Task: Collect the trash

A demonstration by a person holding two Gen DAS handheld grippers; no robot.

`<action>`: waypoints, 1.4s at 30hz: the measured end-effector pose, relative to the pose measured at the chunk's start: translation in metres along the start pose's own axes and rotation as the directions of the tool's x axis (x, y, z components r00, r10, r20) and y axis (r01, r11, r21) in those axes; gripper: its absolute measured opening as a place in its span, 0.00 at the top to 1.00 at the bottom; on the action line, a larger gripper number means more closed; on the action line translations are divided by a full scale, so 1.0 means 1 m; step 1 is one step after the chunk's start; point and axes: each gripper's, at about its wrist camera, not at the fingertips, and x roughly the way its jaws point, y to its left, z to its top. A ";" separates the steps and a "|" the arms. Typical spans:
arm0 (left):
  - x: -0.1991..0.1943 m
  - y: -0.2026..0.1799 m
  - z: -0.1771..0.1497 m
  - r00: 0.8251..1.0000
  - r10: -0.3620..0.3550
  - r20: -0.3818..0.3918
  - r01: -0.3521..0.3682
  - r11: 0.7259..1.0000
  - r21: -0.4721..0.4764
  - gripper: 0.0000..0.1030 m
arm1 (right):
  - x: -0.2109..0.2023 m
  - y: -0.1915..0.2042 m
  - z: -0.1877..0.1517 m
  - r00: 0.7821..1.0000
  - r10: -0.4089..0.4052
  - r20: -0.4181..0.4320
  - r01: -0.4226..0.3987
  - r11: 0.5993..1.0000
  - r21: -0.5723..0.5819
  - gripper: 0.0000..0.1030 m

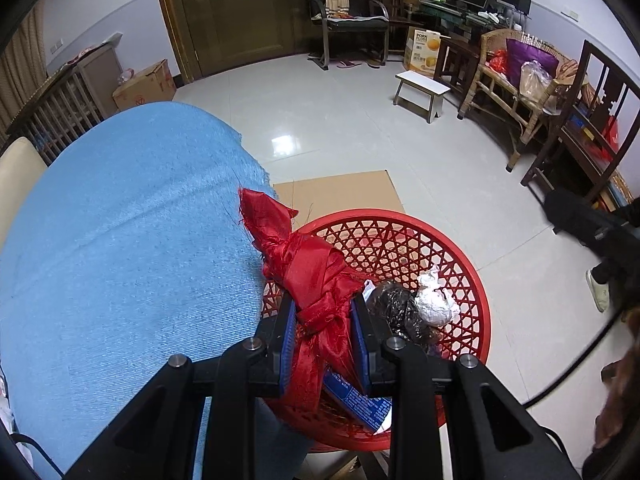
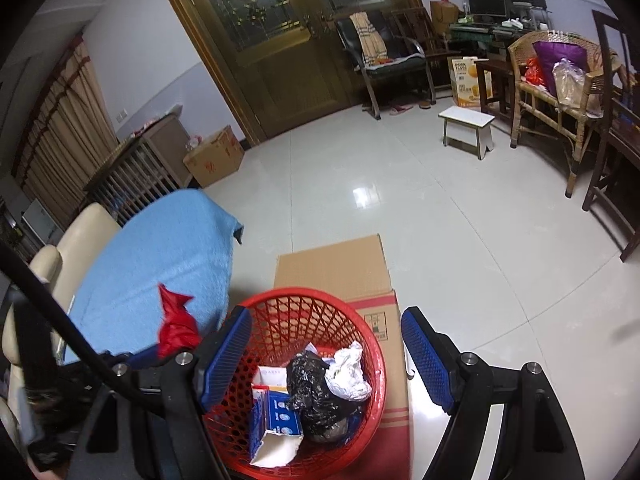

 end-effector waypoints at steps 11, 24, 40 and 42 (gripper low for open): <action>0.010 -0.005 0.001 1.000 0.000 -0.017 0.000 1.000 0.013 0.74 | -0.011 0.005 0.005 0.999 0.028 0.029 -0.028 1.000 0.006 0.22; 0.017 -0.009 0.004 0.999 0.008 -0.042 -0.007 0.999 0.032 0.26 | -0.021 0.013 0.009 0.998 0.041 0.049 -0.041 0.999 -0.005 0.22; -0.042 0.040 -0.026 0.997 0.031 0.074 -0.026 0.997 -0.073 0.26 | -0.031 0.052 -0.005 0.998 0.062 0.034 -0.059 0.996 -0.072 0.22; -0.054 0.054 -0.036 0.995 0.041 0.091 -0.031 0.994 -0.107 0.26 | -0.031 0.058 -0.011 0.998 0.059 0.023 -0.057 0.995 -0.087 0.19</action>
